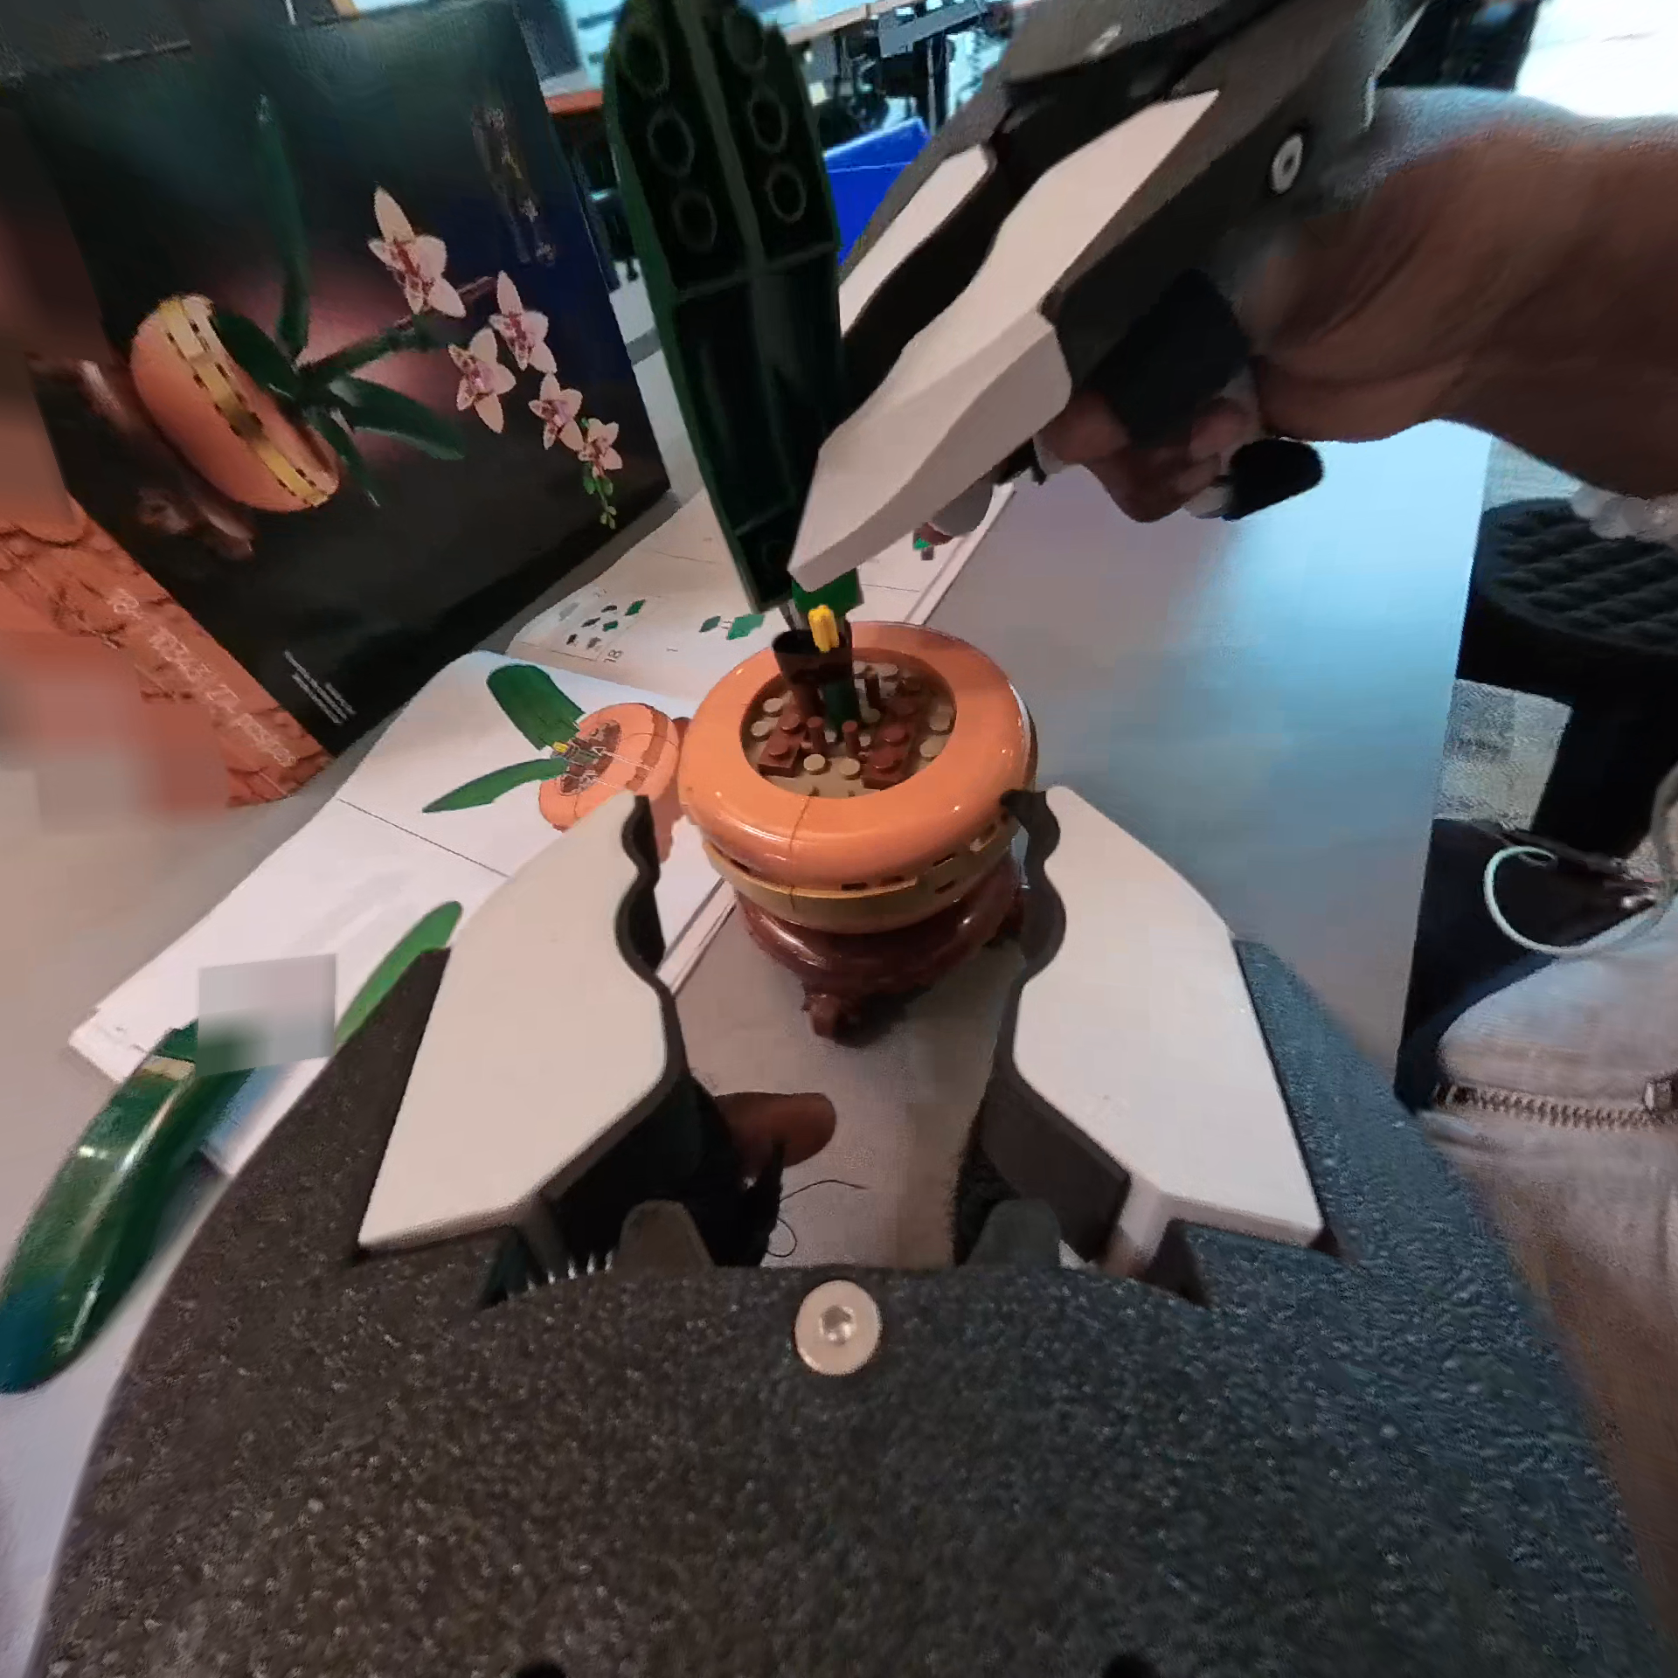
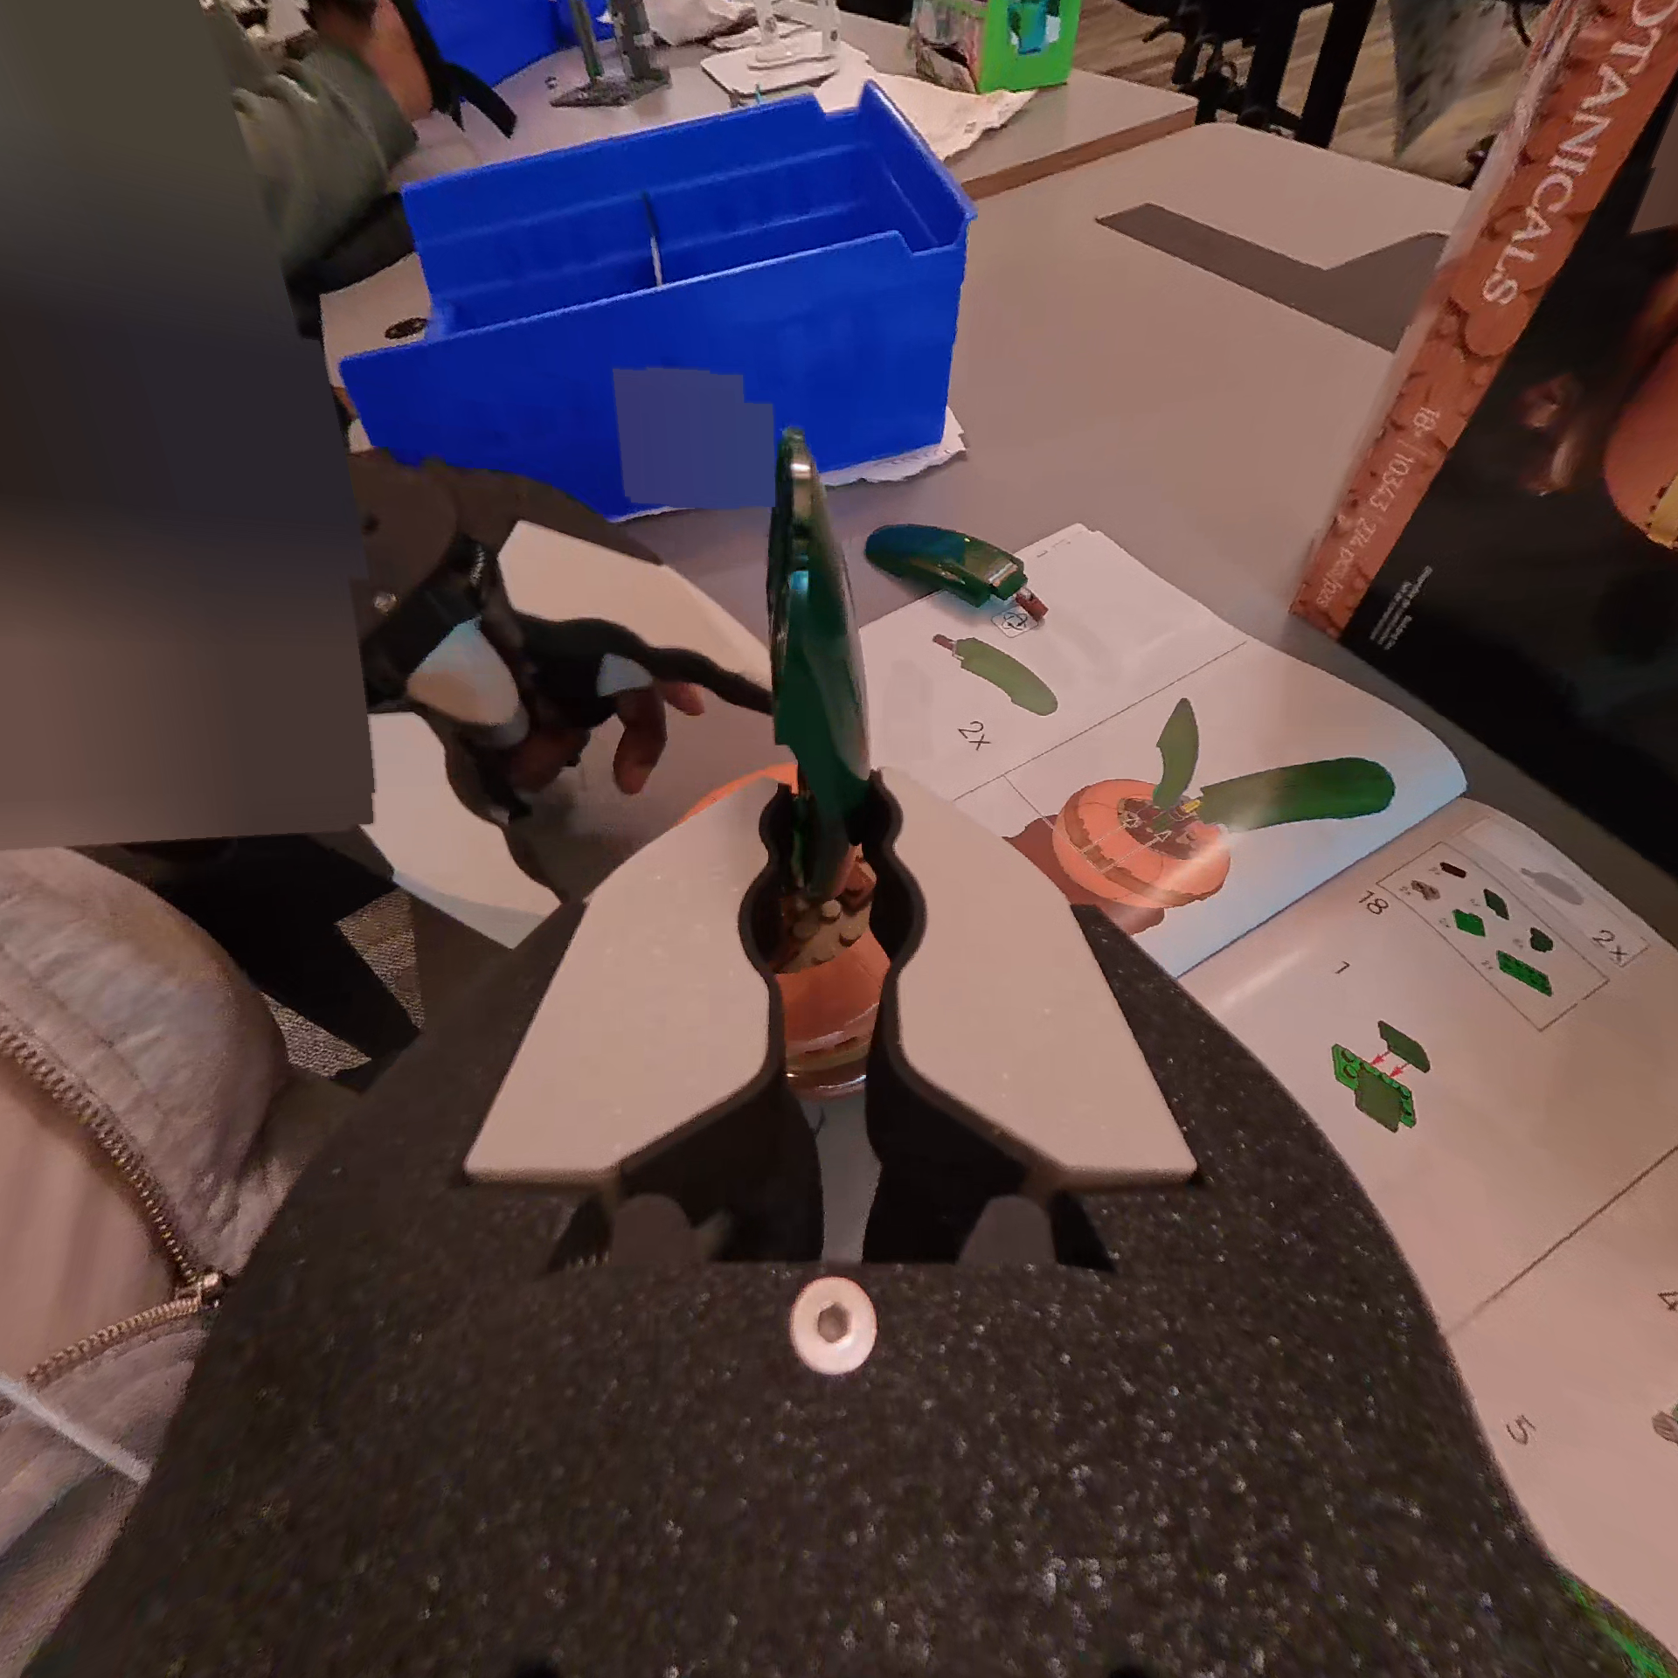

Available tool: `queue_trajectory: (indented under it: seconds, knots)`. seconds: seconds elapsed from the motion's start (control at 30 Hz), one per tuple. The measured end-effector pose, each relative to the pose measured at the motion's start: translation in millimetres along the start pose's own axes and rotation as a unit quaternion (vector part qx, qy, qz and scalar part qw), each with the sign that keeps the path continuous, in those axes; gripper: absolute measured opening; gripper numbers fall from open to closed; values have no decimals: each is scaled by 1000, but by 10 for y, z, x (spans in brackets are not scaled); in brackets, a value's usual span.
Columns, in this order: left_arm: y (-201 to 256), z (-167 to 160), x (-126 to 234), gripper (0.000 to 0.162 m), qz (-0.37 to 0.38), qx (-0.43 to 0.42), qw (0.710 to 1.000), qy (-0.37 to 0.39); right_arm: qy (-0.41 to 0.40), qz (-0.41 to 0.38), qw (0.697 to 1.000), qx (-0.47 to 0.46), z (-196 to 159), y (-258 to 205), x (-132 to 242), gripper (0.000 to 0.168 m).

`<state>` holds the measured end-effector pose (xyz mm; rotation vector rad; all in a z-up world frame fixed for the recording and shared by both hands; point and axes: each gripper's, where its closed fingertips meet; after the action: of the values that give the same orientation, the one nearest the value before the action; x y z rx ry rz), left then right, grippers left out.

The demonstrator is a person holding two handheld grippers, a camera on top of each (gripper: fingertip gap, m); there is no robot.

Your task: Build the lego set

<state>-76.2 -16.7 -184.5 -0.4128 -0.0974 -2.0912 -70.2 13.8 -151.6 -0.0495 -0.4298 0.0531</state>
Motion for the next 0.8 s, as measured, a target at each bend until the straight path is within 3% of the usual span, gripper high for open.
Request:
queue_trajectory:
  seconds: [0.27,0.43,0.67,0.8]
  knots:
    - [-85,18,-95,110,5,-15,999,-28,5,33,999,-20,15,-30,11,12]
    - [45,-27,-288,91,-38,-54,997,-44,27,29,998,-47,10,-60,66,11]
    - [43,-1,-415,89,-106,-62,992,-19,41,28,995,-88,-34,114,112,11]
    - [48,-9,-423,88,-127,-67,989,-41,46,32,996,-76,-40,128,126,11]
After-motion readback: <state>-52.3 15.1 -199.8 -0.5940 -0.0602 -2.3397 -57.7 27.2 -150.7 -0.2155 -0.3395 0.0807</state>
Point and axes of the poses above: each gripper's, where its closed fingertips meet, x back along the fingers, z out of its top, y = z × x across the jaws, and after that the axes turned 10 degrees about -z, right-handed
